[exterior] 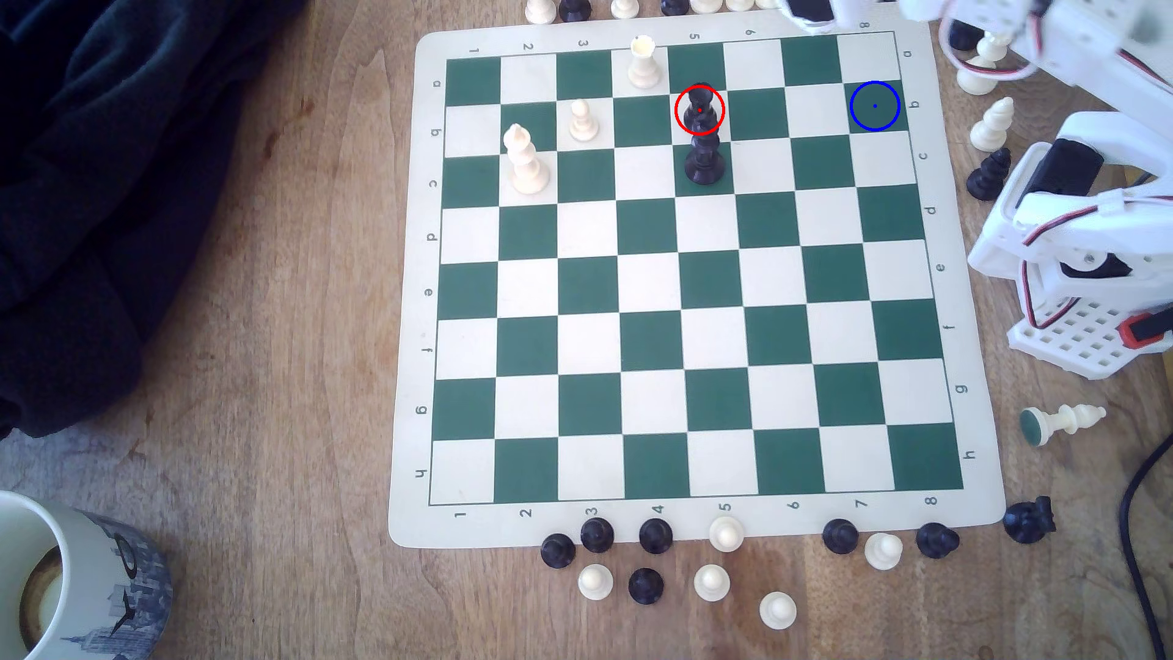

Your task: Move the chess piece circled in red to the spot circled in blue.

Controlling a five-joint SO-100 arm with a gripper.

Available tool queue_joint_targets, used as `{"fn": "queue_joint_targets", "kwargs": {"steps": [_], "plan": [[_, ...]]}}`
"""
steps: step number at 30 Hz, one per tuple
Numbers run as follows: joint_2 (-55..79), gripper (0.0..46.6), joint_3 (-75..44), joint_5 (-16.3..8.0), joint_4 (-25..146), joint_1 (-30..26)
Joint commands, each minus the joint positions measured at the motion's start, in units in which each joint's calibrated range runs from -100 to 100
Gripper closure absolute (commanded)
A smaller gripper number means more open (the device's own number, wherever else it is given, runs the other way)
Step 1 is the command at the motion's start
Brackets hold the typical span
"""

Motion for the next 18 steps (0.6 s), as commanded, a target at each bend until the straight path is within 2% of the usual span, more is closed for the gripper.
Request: {"fn": "queue_joint_targets", "kwargs": {"steps": [1, 2, 7, 9, 12, 18], "plan": [[10.4, 46.4, -16.5, -4.3, 11.3, 0.8], [15.8, 44.4, -23.4, -6.1, 17.4, 0.8], [28.2, 42.0, -41.4, -9.2, 29.4, 1.1], [30.1, 41.4, -43.0, -9.5, 30.2, 0.9], [35.0, 32.3, -45.0, -10.9, 31.6, 1.1], [42.0, 30.4, -44.7, -10.5, 32.6, 2.2]]}}
